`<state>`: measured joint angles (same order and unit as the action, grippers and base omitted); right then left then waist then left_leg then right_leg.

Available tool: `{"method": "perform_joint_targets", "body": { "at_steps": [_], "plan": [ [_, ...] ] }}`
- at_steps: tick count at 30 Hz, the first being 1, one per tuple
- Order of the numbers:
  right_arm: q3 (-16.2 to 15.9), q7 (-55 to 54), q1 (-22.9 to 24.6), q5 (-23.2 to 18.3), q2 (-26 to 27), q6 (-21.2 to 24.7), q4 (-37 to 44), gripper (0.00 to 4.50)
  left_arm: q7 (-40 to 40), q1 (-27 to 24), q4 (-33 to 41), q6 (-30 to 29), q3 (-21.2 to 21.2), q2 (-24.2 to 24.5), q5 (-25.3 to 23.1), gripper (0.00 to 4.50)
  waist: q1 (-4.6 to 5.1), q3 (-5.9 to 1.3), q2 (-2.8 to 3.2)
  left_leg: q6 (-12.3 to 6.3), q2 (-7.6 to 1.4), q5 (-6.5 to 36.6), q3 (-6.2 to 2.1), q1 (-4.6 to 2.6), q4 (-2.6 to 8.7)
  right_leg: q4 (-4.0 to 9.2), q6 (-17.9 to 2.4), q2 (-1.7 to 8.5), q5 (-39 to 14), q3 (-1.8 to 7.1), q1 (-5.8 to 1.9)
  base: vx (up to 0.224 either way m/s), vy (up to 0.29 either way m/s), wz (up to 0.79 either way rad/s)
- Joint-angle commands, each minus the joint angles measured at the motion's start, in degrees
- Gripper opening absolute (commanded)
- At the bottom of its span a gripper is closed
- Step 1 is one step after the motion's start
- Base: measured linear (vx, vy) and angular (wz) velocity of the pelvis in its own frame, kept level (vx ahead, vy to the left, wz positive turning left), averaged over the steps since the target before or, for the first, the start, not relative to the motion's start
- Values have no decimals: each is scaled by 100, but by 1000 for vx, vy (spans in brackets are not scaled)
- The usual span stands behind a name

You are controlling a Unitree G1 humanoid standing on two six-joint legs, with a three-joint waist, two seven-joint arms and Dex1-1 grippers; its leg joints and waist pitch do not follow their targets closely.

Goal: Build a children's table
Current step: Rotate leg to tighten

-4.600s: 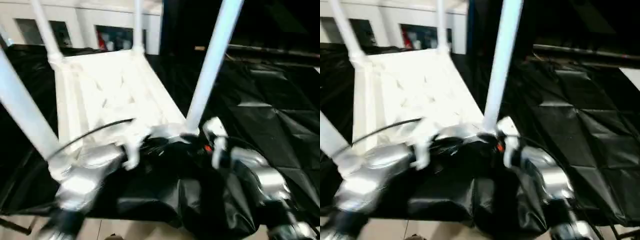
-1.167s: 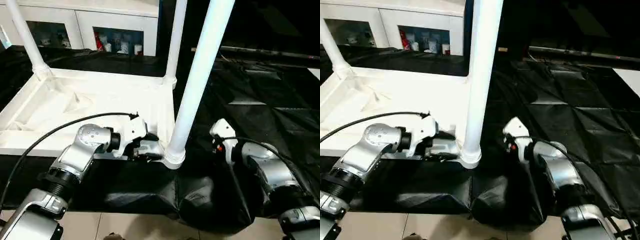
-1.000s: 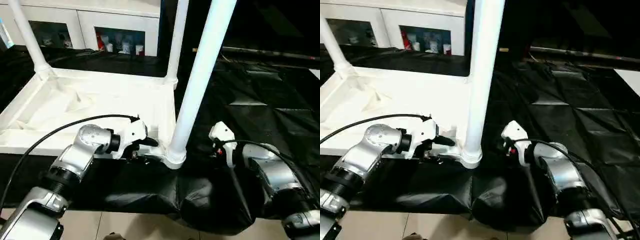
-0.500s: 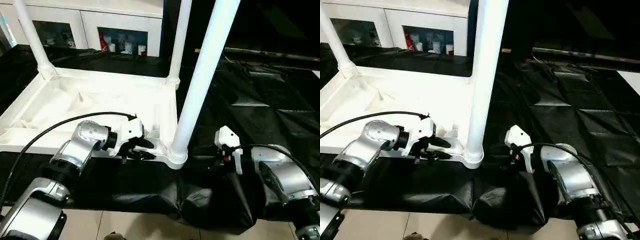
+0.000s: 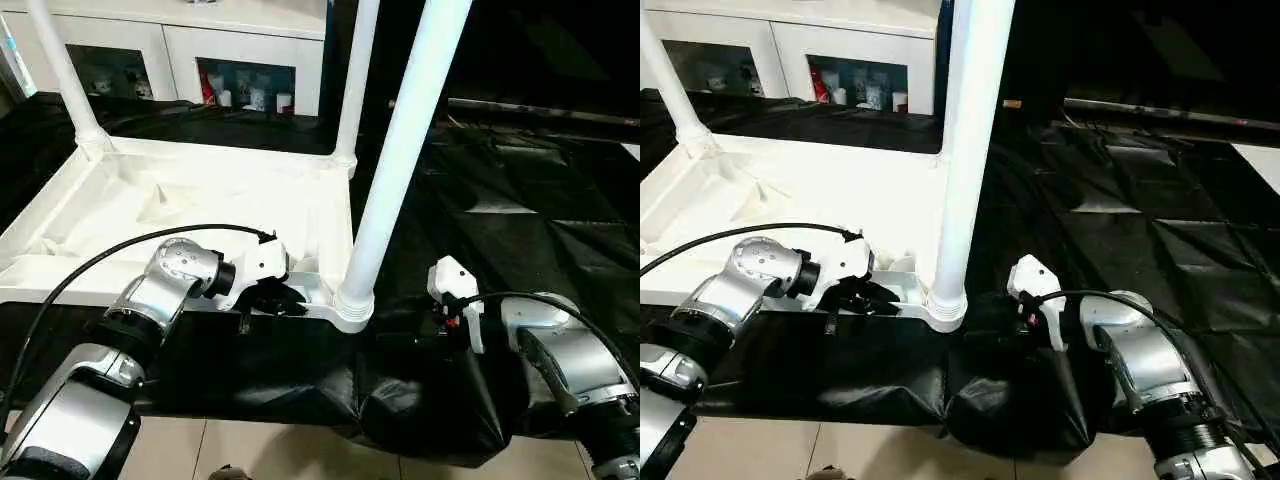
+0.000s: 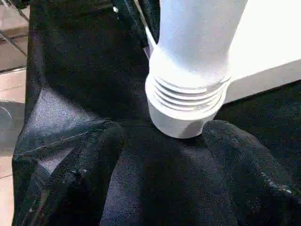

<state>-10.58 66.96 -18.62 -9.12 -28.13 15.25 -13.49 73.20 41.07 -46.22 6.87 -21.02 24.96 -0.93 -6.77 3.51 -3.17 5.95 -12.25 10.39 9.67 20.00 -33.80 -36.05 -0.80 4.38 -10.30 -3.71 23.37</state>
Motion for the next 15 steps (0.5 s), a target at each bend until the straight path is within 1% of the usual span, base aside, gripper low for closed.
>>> {"method": "perform_joint_targets", "body": {
  "at_steps": [1, 2, 3, 4, 5, 6, 7, 8, 9, 10, 12, 13, 14, 15],
  "plan": [
    [73, -145, -17, -34, 22, -14, 61, 325, -342, 67, -32, -445, 149, -11, -56, 30, -38, -368, 56, -8, -88, 1529, -15, -10, 422, 521, -945, 370, -1902, 241, -299, 0, 0, 0],
    [102, -243, -40, -21, 66, -52, 9, 325, -437, 57, 12, -653, 174, -33, -60, 24, -38, -368, 56, -8, -88, 1529, -15, -10, 422, 521, -945, 370, -1902, 241, -299, 0, 0, 0],
    [127, -335, -61, -5, 108, -87, -41, 325, -504, 30, 66, -796, 205, -62, -38, 14, -27, -365, 56, 11, -84, 1552, -22, -1, 426, 531, -921, 379, -2019, 236, -303, 0, 0, 0],
    [134, -365, -67, 4, 120, -100, -57, 325, -529, 20, 85, -845, 216, -74, -29, 14, -25, -365, 54, 11, -82, 1554, -28, 6, 428, 534, -907, 376, -2052, 232, -307, 0, 0, 0],
    [165, -575, -109, 85, 197, -197, -169, 325, -697, -40, 213, -1105, 278, -148, -4, 4, -16, -373, 56, 15, -84, 1531, -29, 7, 427, 532, -897, 378, -2025, 235, -308, 0, 0, 0],
    [183, -723, -139, 149, 242, -265, -256, 325, -790, -76, 285, -1202, 309, -192, 9, 2, -8, -376, 54, 18, -87, 1489, -31, 8, 426, 521, -936, 375, -1920, 235, -304, 0, 0, 0],
    [242, -996, -207, 208, 357, -326, -429, 325, -977, -174, 479, -1424, 370, -293, 55, 1, 13, -388, 47, 37, -86, 1402, -28, 23, 421, 494, -999, 374, -1739, 235, -312, 0, 0, 0],
    [242, -996, -207, 208, 357, -326, -429, 325, -977, -174, 479, -1424, 370, -293, 55, 1, 13, -388, 47, 37, -86, 1402, -28, 23, 421, 494, -999, 374, -1739, 235, -312, 0, 0, 0],
    [279, -1129, -244, 221, 422, -338, -517, 342, -1067, -229, 589, -1535, 400, -347, 84, 0, 21, -391, 41, 19, -76, 1328, -24, 31, 412, 484, -1046, 360, -1597, 230, -324, 0, 0, 0],
    [402, -1368, -325, 141, 598, -331, -641, 353, -1146, -387, 891, -1645, 400, -420, 113, 0, 37, -402, 42, -35, -76, 1160, -16, 40, 401, 459, -1101, 372, -1380, 240, -336, 0, 0, 0],
    [441, -1433, -346, 106, 652, -327, -663, 360, -1155, -441, 993, -1659, 394, -433, 116, 0, 46, -416, 46, -116, -67, 1044, 2, 25, 388, 451, -1145, 346, -1157, 239, -332, 0, 0, 0],
    [479, -1474, -367, 40, 711, -305, -678, 370, -1173, -526, 1159, -1734, 376, -437, 101, 0, 47, -420, 63, -152, -65, 974, 6, 32, 390, 438, -1171, 343, -1016, 242, -341, 0, 0, 0],
    [486, -1500, -387, 9, 758, -310, -688, 384, -1172, -628, 1316, -1713, 307, -411, 30, 0, 53, -422, 58, -168, -64, 953, 5, 38, 389, 435, -1180, 343, -972, 241, -347, 0, 0, 0],
    [486, -1500, -387, 9, 758, -310, -688, 384, -1172, -628, 1316, -1713, 307, -411, 30, 0, 56, -422, 68, -188, -69, 931, 6, 37, 392, 436, -1188, 342, -925, 238, -348, 0, 0, 0]
  ]
}}
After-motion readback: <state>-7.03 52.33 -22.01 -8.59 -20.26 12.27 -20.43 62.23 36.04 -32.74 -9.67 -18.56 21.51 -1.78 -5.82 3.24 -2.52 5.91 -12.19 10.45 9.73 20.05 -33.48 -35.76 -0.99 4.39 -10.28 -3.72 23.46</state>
